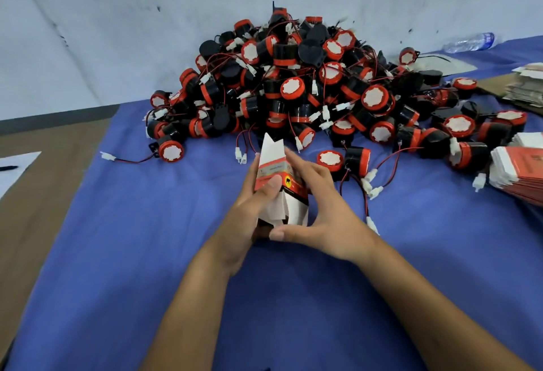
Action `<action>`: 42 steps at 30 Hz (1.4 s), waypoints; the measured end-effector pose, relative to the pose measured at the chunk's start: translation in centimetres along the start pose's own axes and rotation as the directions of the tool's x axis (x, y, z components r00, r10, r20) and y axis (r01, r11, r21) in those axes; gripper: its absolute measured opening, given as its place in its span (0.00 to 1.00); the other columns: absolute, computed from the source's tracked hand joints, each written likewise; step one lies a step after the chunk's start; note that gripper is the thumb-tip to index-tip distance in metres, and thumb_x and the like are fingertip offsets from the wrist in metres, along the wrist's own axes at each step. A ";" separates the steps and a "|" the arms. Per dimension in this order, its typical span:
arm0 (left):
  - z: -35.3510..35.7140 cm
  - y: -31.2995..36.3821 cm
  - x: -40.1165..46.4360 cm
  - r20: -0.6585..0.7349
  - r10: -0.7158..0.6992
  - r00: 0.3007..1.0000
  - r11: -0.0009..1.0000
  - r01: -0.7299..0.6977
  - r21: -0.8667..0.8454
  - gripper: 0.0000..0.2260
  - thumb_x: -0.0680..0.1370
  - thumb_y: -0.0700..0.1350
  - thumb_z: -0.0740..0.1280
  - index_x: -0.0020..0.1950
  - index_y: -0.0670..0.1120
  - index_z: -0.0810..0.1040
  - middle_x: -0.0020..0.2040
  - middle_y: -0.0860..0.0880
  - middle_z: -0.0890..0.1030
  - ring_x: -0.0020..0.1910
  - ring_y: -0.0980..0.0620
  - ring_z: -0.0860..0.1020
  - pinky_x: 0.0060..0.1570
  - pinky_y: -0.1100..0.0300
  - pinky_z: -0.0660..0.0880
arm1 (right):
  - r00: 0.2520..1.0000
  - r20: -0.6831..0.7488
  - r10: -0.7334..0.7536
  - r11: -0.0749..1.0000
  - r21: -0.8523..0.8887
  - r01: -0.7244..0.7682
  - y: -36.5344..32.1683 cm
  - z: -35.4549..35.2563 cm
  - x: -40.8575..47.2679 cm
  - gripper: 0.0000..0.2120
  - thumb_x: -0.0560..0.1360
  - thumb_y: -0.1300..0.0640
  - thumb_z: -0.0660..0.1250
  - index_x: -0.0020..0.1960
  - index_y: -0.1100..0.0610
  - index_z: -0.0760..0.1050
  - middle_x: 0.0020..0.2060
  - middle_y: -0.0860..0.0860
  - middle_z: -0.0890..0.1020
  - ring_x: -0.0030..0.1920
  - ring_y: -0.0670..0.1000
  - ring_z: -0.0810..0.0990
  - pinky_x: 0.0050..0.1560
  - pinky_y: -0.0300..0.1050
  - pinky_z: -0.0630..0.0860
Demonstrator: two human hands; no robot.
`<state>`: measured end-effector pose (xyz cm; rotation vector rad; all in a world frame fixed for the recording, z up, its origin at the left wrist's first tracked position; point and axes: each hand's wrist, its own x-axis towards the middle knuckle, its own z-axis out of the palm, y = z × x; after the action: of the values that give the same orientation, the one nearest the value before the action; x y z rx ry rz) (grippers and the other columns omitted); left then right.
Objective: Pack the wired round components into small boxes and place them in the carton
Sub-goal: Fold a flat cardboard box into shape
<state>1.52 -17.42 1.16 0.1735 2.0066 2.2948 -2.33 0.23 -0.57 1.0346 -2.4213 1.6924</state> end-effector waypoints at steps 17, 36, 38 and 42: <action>-1.2 -0.8 -0.1 -0.049 0.162 0.986 0.971 -0.150 0.187 0.49 0.71 0.50 0.78 0.83 0.66 0.51 0.67 0.49 0.82 0.68 0.47 0.79 0.61 0.56 0.79 | 0.971 0.230 0.069 0.848 0.500 -0.178 -1.7 -0.2 -0.3 0.21 0.81 0.45 0.63 0.73 0.48 0.73 0.68 0.60 0.78 0.69 0.64 0.75 0.72 0.59 0.72; -0.4 0.2 0.0 -0.236 0.041 0.971 0.994 -0.016 0.107 0.35 0.66 0.67 0.74 0.71 0.61 0.73 0.58 0.57 0.84 0.59 0.56 0.82 0.60 0.56 0.77 | 0.972 0.111 0.208 0.713 0.662 -0.229 -1.5 0.3 0.1 0.44 0.63 0.48 0.85 0.75 0.52 0.70 0.56 0.57 0.82 0.52 0.52 0.84 0.53 0.48 0.81; -0.6 0.3 -0.1 -0.213 0.034 0.977 0.994 -0.010 0.112 0.35 0.68 0.63 0.75 0.74 0.57 0.73 0.64 0.53 0.82 0.64 0.53 0.80 0.66 0.50 0.76 | 0.968 0.075 0.240 0.693 0.685 -0.225 -1.3 0.0 0.2 0.47 0.61 0.44 0.85 0.75 0.54 0.70 0.64 0.64 0.78 0.58 0.65 0.81 0.63 0.65 0.78; -0.6 0.2 0.0 -0.239 0.049 0.970 0.995 -0.027 0.096 0.31 0.71 0.58 0.76 0.73 0.54 0.74 0.68 0.44 0.79 0.67 0.44 0.79 0.69 0.40 0.75 | 0.961 0.051 0.273 0.658 0.719 -0.225 -0.8 -0.3 0.3 0.30 0.74 0.56 0.75 0.74 0.57 0.72 0.63 0.68 0.76 0.61 0.66 0.77 0.68 0.76 0.68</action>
<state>1.47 -18.00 1.29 -0.0651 2.2426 2.3478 -2.25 0.17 0.35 0.6412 -1.9072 2.8533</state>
